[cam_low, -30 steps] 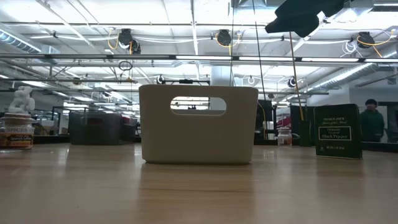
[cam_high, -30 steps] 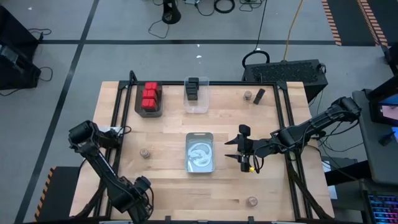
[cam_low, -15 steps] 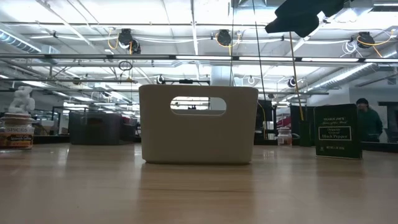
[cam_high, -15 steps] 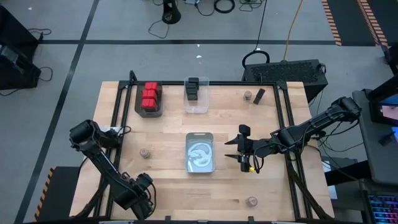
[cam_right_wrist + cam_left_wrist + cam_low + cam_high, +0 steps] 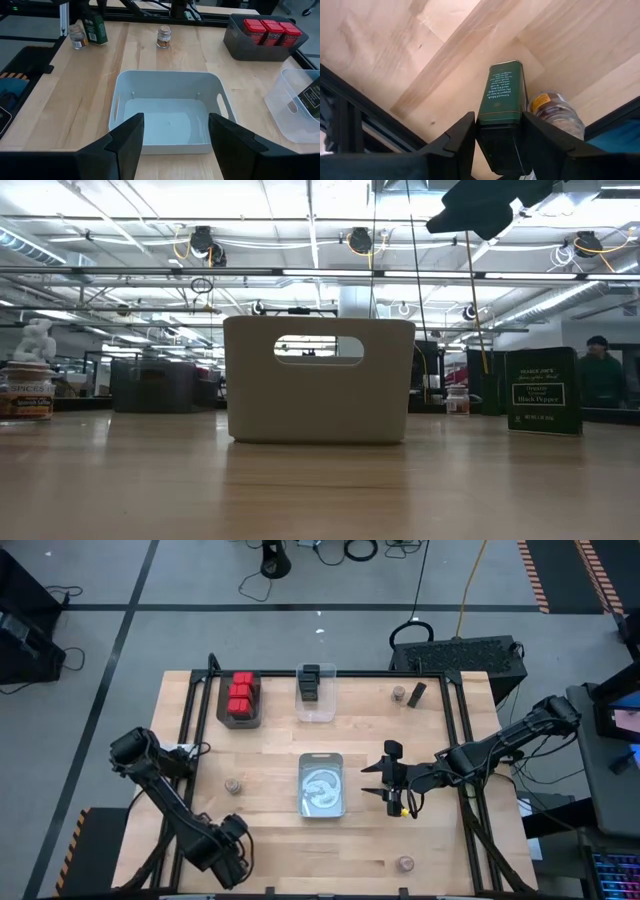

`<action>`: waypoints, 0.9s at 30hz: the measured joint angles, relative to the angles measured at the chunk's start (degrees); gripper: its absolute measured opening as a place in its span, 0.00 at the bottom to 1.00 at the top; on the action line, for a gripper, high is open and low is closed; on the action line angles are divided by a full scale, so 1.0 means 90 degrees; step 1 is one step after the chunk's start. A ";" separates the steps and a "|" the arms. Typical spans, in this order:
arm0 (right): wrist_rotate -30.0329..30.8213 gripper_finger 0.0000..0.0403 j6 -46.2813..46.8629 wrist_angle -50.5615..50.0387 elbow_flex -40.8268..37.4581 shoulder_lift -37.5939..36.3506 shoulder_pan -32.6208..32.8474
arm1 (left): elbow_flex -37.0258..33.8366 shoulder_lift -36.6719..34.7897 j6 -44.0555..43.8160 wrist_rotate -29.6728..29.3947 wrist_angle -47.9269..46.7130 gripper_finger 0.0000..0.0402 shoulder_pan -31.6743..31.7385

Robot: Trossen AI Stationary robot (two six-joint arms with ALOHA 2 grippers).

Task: Sort spices by type
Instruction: Put the black seasoning can into the transparent bin

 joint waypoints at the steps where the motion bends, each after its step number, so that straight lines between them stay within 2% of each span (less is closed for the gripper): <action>1: 0.0002 0.51 0.0000 0.0001 0.0001 0.0000 0.0000 | 0.0000 -0.0008 0.0050 -0.0020 -0.0004 0.38 0.0015; 10: 0.0003 0.51 0.0002 0.0001 0.0000 0.0000 0.0000 | 0.0002 -0.0022 0.0752 -0.0045 -0.0048 0.37 0.0358; 18: 0.0014 0.51 -0.0032 0.0003 0.0002 0.0000 -0.0001 | 0.0086 -0.0421 0.1418 -0.0098 -0.0890 0.37 0.0835; 22: 0.0034 0.51 -0.0115 0.0030 0.0002 0.0000 -0.0002 | 0.0191 -0.0747 0.1963 -0.0447 -0.1177 0.37 0.1212; 27: 0.0034 0.51 -0.0161 0.0062 0.0002 -0.0002 -0.0002 | 0.0192 -0.1222 0.3050 -0.0954 -0.1199 0.37 0.2025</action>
